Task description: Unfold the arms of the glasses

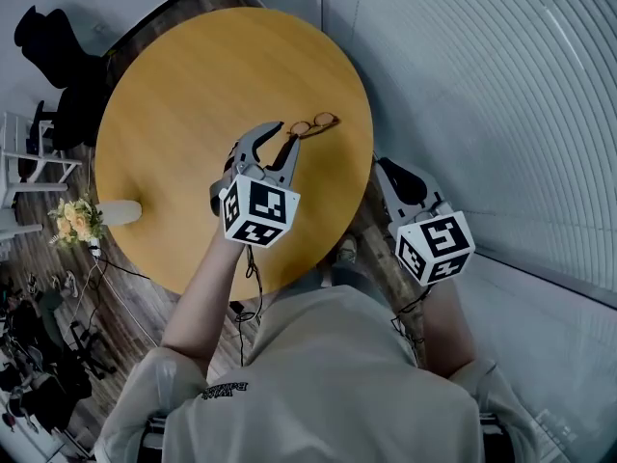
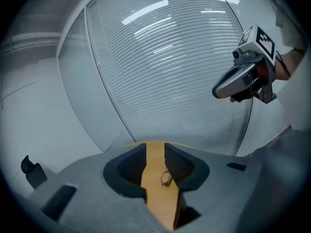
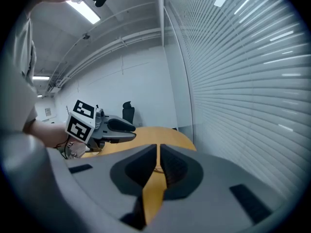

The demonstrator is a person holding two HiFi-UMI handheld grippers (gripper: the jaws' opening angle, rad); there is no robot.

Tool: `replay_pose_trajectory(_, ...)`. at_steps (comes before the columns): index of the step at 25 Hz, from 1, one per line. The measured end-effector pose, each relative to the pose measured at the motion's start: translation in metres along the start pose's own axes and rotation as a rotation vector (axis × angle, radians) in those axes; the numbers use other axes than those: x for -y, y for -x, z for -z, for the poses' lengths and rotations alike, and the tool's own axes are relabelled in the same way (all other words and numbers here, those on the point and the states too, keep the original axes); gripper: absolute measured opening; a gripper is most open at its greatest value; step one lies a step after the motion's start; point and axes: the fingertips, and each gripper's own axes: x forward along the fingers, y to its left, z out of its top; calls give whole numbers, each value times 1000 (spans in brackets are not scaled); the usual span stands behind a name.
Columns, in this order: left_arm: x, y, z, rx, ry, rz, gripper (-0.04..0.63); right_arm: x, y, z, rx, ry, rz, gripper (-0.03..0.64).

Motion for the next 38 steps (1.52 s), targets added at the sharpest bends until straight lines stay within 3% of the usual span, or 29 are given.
replay_pose_trajectory(7,1,-38,13,-64,-26,40,123,20,-27,13,-48,15,4,40)
replay_pose_trajectory(14,9,-76,43,-122,13,95,124,27,-53,28,-80,25,9,40)
replay_pose_trajectory(38,49,-187,132,-357,-163,163,124,47,-81,92,-196,-11,-4,40)
